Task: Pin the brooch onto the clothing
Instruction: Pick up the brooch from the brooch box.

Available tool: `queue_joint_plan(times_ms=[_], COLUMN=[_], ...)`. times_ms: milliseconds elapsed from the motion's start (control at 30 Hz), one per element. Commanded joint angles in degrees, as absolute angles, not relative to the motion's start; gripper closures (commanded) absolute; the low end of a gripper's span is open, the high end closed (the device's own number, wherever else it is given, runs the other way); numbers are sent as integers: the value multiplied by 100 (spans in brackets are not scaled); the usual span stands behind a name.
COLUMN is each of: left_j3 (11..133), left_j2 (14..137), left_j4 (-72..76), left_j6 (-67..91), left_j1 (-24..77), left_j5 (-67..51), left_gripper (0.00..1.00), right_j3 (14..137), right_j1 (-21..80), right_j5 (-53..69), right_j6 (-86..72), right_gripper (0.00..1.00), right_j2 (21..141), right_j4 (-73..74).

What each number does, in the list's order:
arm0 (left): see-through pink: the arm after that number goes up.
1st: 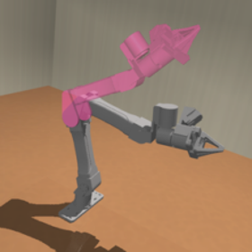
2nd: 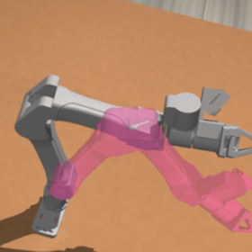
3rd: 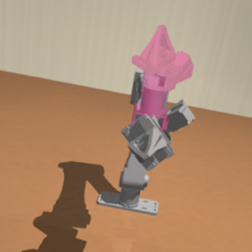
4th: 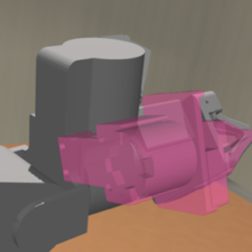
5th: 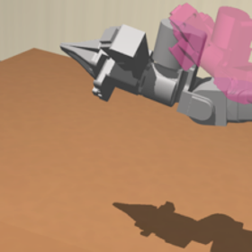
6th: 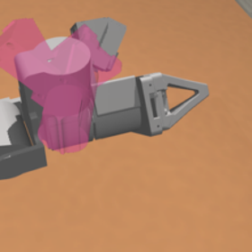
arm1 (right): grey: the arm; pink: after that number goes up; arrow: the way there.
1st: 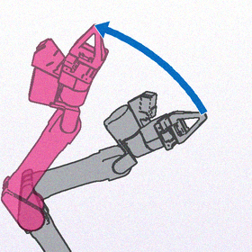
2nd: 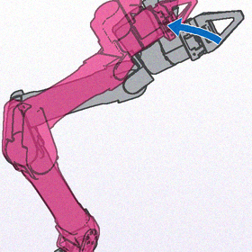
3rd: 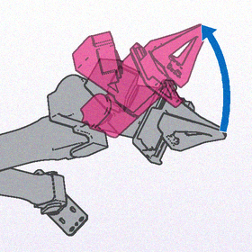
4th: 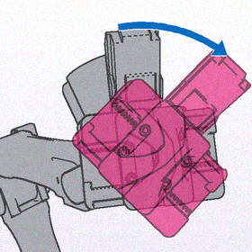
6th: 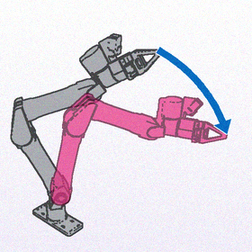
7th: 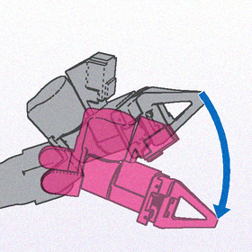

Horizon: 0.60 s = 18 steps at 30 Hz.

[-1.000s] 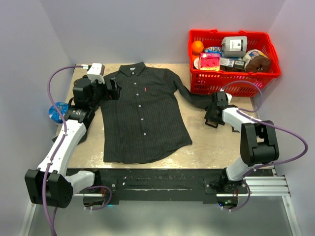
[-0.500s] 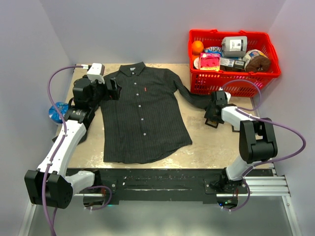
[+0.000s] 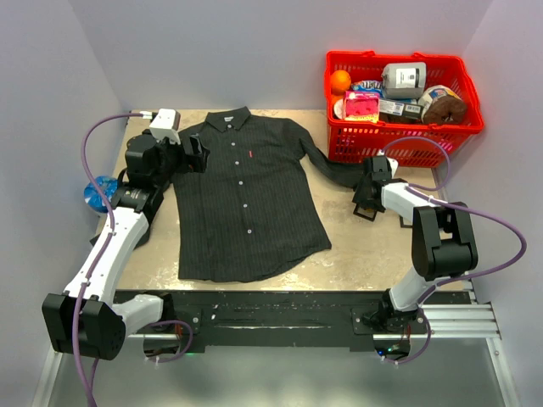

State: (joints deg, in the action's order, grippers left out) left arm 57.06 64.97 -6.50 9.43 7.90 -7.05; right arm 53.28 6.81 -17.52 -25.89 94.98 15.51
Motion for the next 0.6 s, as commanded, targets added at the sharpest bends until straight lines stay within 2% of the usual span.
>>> queue_joint_plan(times_ms=[0,567], left_j3=[5739,5687], left_j2=[6328,6275], left_j4=[-404,-378], left_j6=[932,932], left_j1=[817,826], left_j5=[-729,-712], left_gripper=[1,1], right_j3=[5291,5036], right_j1=[686,694], right_j5=[-2057,-1292], right_j6=[-2672,-2988], right_gripper=[45,46], right_j2=[9492,9396], right_j4=[1810,1512])
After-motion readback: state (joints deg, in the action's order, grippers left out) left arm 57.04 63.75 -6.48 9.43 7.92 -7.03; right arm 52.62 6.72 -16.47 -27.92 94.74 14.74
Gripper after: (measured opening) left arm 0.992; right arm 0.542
